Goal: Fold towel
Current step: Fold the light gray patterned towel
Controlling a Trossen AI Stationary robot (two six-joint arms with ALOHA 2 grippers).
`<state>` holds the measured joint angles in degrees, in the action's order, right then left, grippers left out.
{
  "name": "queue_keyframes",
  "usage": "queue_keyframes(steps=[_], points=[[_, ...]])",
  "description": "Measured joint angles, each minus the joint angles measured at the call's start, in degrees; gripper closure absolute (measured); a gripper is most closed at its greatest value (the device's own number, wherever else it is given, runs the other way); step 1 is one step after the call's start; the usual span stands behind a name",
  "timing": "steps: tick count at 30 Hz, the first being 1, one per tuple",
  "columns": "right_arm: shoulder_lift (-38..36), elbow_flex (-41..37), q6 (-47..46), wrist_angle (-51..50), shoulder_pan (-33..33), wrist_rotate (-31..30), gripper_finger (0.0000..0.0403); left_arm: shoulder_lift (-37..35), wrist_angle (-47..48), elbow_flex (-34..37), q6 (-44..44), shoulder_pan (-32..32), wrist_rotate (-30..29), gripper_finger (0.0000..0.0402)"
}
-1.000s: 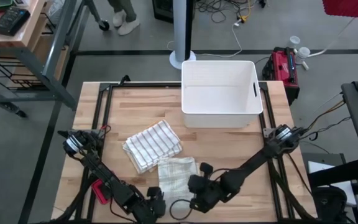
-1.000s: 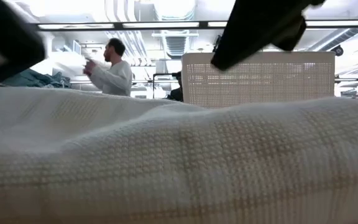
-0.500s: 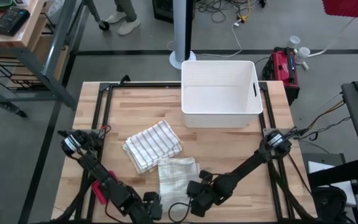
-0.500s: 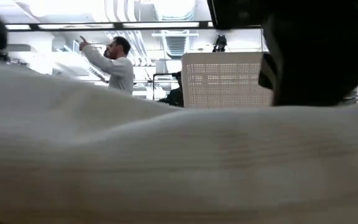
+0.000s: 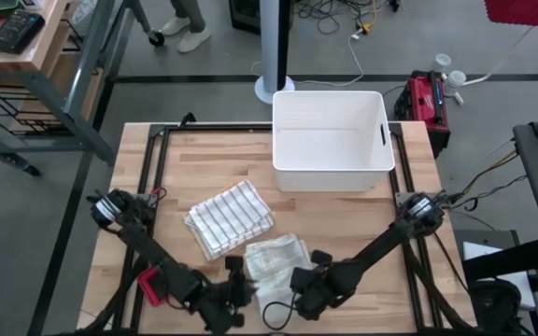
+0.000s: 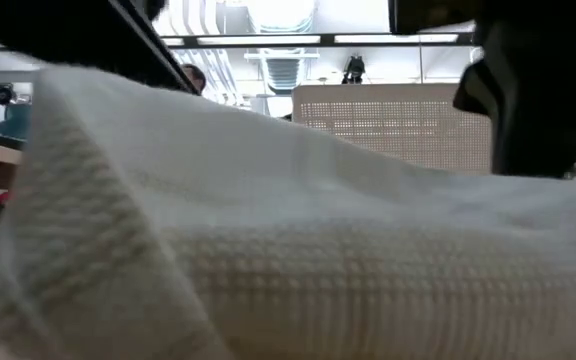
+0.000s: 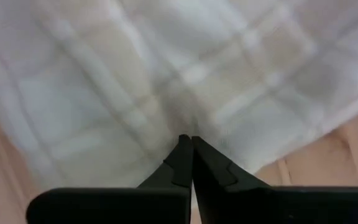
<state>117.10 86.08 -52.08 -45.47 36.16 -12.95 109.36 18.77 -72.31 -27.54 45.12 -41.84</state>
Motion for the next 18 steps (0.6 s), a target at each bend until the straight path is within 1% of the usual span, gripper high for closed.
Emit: queue_keyframes(steps=[4,6,9,12,14,16,18], points=[[-2.24,0.00,-1.49,1.22,0.63,-2.65,0.0403,-0.13,0.01,2.86,1.49,-3.43,-0.41,0.0325],[-3.06,0.02,-1.73,2.95,0.98,-3.01,0.0403,-0.13,-0.05,4.10,1.47,-5.25,1.21,0.0325],[-3.36,0.02,0.69,9.00,1.38,-3.15,0.0403,-0.14,-1.57,6.27,1.54,-8.15,3.02,0.0325],[-3.02,-0.10,3.15,14.49,1.40,-3.34,0.0403,-0.06,-5.50,8.84,2.62,-12.01,7.92,0.0326],[-2.38,-0.09,3.50,15.78,1.33,-3.32,0.0403,-0.02,-9.30,10.78,3.42,-14.21,10.12,0.0326],[-1.45,-0.17,2.97,15.60,1.22,-2.71,0.0403,-0.02,-12.66,12.33,3.49,-15.94,10.98,0.0326],[-0.49,-0.22,1.81,15.62,1.20,-1.87,0.0403,-0.18,-13.62,13.14,3.51,-17.14,10.90,0.0326]])
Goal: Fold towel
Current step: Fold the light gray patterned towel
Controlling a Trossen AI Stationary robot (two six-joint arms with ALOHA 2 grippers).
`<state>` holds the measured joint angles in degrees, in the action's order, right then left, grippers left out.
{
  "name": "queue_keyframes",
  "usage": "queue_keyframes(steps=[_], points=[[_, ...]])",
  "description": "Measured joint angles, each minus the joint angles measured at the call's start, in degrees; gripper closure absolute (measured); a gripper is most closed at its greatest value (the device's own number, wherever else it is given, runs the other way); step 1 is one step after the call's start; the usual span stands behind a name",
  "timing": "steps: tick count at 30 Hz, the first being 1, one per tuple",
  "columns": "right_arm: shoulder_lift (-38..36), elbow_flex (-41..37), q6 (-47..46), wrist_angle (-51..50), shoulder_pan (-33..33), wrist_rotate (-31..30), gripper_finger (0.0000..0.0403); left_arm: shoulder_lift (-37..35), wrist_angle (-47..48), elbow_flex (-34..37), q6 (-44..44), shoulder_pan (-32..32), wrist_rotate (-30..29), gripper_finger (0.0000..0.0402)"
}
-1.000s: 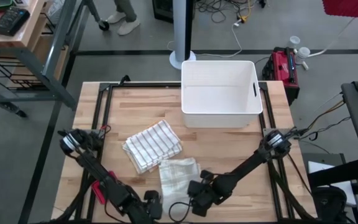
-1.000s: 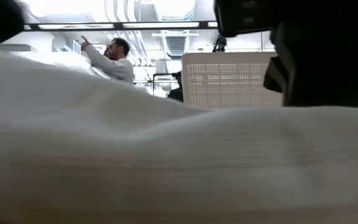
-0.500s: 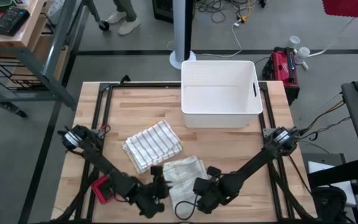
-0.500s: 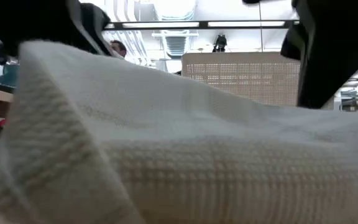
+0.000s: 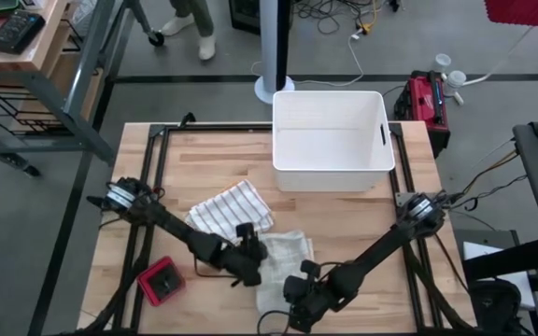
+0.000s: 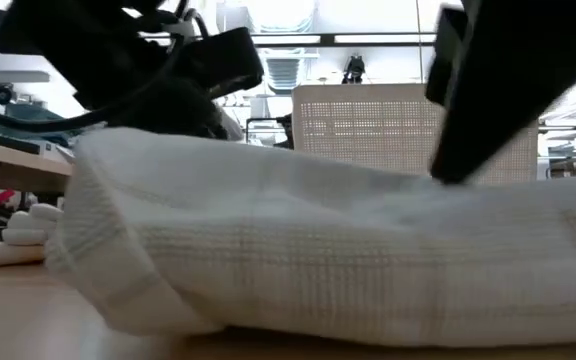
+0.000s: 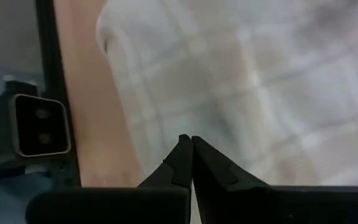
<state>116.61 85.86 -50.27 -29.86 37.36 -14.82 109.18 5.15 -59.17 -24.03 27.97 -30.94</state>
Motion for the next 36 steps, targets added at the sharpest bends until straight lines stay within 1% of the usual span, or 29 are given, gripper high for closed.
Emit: queue_keyframes(steps=[3,7,10,12,18,20,22,25,29,30,33,36], points=[[1.43,-0.22,-2.62,-0.16,0.00,0.39,0.0403,-0.33,-0.24,0.06,0.30,-1.17,0.10,0.0326],[3.36,-0.33,-3.80,-0.22,0.11,5.04,0.0403,-0.41,-0.21,-0.20,1.07,-1.56,-0.07,0.0326],[3.96,-0.33,-3.88,0.13,0.29,8.79,0.0403,-0.52,1.64,-0.88,0.93,-1.65,-3.68,0.0326],[4.03,-0.31,-3.88,0.13,0.67,10.20,0.0403,-0.59,3.31,-1.63,0.71,-1.76,-6.08,0.0326],[3.58,-0.31,-4.22,-1.62,1.16,10.57,0.0403,-1.02,9.73,-4.54,-0.51,-2.04,-11.97,0.0326],[3.31,-0.10,-4.95,-1.94,1.16,9.93,0.0403,-1.17,12.46,-5.89,-0.38,-2.06,-12.66,0.0326],[2.86,0.18,-6.20,-2.44,1.25,7.79,0.0403,-1.37,15.38,-7.50,-0.32,-2.02,-12.68,0.0326],[1.16,0.88,-6.72,-2.96,1.21,4.07,0.0403,-1.90,20.39,-10.18,0.27,-1.09,-12.65,0.0326],[0.23,2.07,-4.33,-2.11,0.90,-2.01,0.0403,-3.10,22.80,-13.14,3.96,1.23,-11.58,0.0326],[0.38,2.10,-3.35,-1.60,0.69,-2.72,0.0403,-3.53,22.91,-13.60,4.53,1.75,-11.16,0.0326],[1.62,2.08,-1.09,1.85,-0.46,-2.78,0.0403,-5.10,22.68,-14.26,5.36,2.69,-7.05,0.0326],[3.20,2.06,-1.12,1.44,-1.87,-2.97,0.0403,-5.78,22.78,-14.04,3.80,3.61,-5.68,0.0326]])
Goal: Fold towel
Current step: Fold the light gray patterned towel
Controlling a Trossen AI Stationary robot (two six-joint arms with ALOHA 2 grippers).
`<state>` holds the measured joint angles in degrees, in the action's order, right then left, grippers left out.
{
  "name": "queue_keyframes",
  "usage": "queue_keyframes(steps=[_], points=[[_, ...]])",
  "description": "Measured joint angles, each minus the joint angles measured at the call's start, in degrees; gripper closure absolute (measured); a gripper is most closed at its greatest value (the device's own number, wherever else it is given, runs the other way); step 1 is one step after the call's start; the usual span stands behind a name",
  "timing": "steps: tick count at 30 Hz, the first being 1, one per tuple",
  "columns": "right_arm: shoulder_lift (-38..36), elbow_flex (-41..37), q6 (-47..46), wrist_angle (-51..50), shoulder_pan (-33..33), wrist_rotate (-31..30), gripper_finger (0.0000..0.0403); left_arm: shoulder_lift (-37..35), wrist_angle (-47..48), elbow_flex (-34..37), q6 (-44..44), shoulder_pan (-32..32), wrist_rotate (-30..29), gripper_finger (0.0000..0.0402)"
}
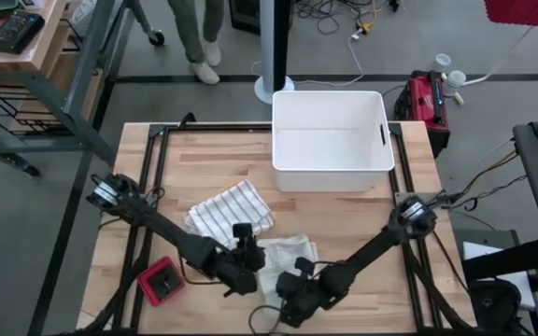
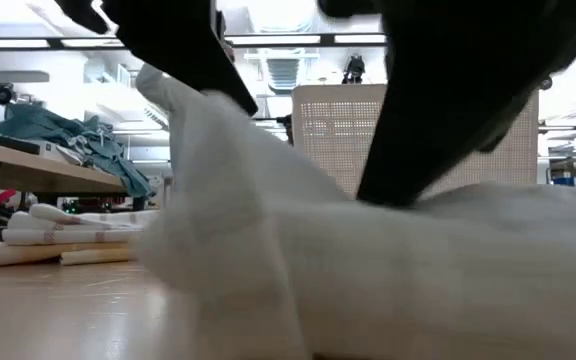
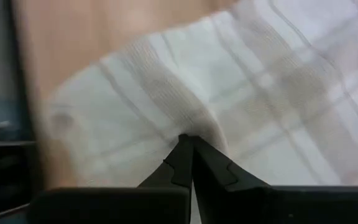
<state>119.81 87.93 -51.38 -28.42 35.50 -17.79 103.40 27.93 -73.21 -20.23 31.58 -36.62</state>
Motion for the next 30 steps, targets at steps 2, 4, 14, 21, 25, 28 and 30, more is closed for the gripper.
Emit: queue_keyframes(steps=[2,4,14,21,25,28,30], points=[[0.77,-0.09,-1.15,-1.45,-1.19,-0.26,0.0403,-0.28,0.21,0.38,-0.43,0.53,0.64,0.0326],[1.10,-0.09,-1.35,-1.45,-2.46,-0.30,0.0403,-0.36,-0.75,0.94,-0.20,1.19,1.64,0.0326],[1.75,-0.07,-7.66,-5.43,-8.34,-6.09,0.0403,-0.85,-0.45,8.10,-5.87,2.01,1.51,0.0326],[1.82,-0.09,-8.79,-5.18,-9.41,-6.44,0.0403,-2.87,-6.27,12.42,-16.24,5.45,1.09,0.0326],[1.79,-0.09,-10.26,-5.08,-9.41,-7.56,0.0403,-2.61,-17.33,14.16,-24.95,7.05,1.85,0.0321],[1.79,0.48,-10.21,-4.63,-9.48,-8.46,0.0403,-1.43,-19.01,15.03,-30.75,7.71,4.85,0.0302],[1.79,0.93,-10.12,-3.93,-9.47,-9.27,0.0403,-0.78,-18.78,15.59,-33.74,8.33,5.86,0.0282]])
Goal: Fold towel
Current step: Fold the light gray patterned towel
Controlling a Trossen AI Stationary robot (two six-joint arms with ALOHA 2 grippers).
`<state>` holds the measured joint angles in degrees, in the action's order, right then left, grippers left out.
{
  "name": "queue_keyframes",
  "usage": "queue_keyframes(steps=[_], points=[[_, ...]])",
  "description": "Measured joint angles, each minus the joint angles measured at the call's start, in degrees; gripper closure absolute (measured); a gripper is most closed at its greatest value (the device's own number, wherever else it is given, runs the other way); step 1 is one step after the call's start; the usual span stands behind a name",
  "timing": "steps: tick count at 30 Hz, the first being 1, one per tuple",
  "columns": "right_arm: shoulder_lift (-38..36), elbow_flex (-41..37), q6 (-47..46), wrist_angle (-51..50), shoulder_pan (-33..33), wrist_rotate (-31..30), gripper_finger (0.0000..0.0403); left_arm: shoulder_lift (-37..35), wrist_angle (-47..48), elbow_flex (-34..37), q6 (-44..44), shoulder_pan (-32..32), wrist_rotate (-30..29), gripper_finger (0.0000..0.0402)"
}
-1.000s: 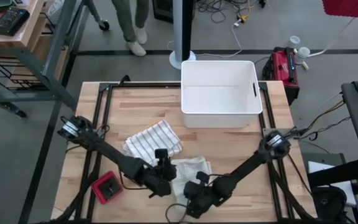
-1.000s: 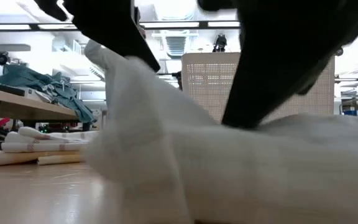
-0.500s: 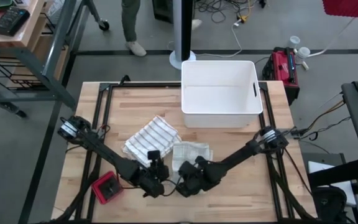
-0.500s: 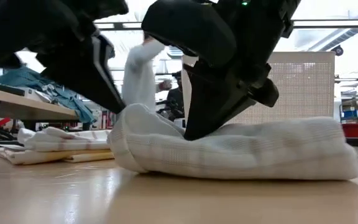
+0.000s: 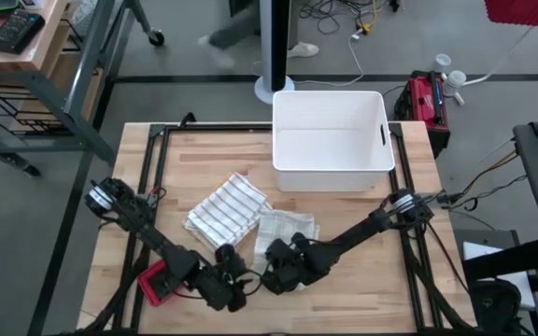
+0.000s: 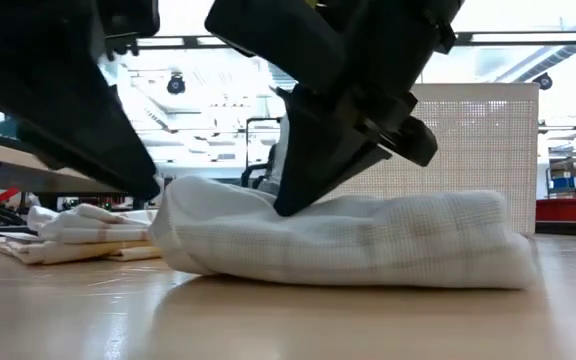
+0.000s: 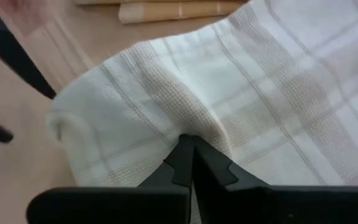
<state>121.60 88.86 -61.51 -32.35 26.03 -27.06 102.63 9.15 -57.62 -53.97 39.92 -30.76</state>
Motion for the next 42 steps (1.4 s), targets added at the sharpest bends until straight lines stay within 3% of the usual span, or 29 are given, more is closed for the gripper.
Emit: queue_keyframes(steps=[10,19,27,31,35,42], points=[[0.00,0.98,0.60,0.03,-0.29,-1.65,0.0403,3.35,0.07,0.06,-10.34,0.79,-1.44,0.0169],[0.00,0.98,0.56,0.03,-0.32,-1.63,0.0403,8.67,-8.63,-0.75,-15.66,-0.08,-4.93,0.0153],[0.00,0.98,0.58,-0.13,-0.08,-1.65,0.0403,8.83,-1.76,-0.79,-21.96,-0.58,-6.14,0.0212],[0.00,0.98,0.85,-0.56,-0.05,-1.65,0.0403,8.83,-0.63,-0.79,-21.70,-0.52,-6.27,0.0295],[0.00,0.98,1.76,-1.97,0.34,-1.64,0.0403,8.30,-3.28,-1.26,-14.89,0.27,-5.84,0.0386],[-2.94,0.96,9.39,-5.12,3.58,-6.12,0.0403,7.04,-3.77,-5.94,-7.48,-0.13,-5.82,0.0386]])
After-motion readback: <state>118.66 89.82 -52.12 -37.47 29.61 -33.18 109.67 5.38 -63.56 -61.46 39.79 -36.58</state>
